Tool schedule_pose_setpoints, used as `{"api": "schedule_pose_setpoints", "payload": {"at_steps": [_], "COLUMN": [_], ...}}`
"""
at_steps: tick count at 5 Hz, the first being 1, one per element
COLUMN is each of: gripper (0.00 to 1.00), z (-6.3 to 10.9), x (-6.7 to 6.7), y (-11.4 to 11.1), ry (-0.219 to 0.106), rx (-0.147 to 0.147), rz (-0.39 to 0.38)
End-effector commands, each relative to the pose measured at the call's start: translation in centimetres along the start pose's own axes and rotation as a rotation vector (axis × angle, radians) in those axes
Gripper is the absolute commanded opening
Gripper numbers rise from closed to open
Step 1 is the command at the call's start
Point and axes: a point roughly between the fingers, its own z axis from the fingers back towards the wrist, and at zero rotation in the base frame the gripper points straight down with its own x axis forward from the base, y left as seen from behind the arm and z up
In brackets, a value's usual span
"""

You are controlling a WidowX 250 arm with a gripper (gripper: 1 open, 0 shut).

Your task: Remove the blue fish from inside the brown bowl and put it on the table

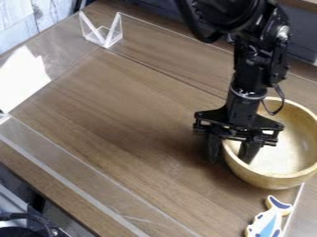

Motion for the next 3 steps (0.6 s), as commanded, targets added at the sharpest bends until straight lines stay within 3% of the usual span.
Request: {"api": "schedule_pose_setpoints", "payload": {"at_steps": [1,2,3], "gripper": [0.0,0.0,0.0], "z": [-0.51,-0.67,-1.03], "x": [-1.88,-2.13,-1.86], "y": [-1.66,-2.03,-2.1], "ry": [0.007,0.004,0.003], "rx": [0.01,0.019,0.018], "rz": [-0.085,-0.107,-0.074]}}
